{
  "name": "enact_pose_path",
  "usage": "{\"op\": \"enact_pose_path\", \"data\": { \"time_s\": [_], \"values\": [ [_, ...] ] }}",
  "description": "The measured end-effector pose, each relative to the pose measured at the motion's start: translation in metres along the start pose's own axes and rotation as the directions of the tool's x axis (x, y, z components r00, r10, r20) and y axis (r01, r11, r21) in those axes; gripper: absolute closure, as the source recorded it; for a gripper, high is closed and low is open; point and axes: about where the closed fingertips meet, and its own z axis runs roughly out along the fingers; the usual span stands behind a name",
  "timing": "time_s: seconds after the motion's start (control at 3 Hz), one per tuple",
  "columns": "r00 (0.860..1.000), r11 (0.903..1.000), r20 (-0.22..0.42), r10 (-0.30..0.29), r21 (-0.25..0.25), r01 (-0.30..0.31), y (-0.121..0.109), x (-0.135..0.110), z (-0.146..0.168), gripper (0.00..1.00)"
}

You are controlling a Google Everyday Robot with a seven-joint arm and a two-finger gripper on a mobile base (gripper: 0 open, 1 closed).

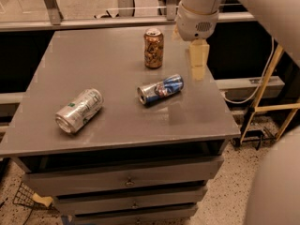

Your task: Knock redbull can over

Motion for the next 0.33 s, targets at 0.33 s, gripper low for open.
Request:
{"op": "enact_pose_path", "data": {
  "time_s": [0.33],
  "values": [
    [0.992,0.9919,-0.002,0.127,-0.004,-0.127,0.0350,0.0464,-0.0057,0.00]
  ]
}}
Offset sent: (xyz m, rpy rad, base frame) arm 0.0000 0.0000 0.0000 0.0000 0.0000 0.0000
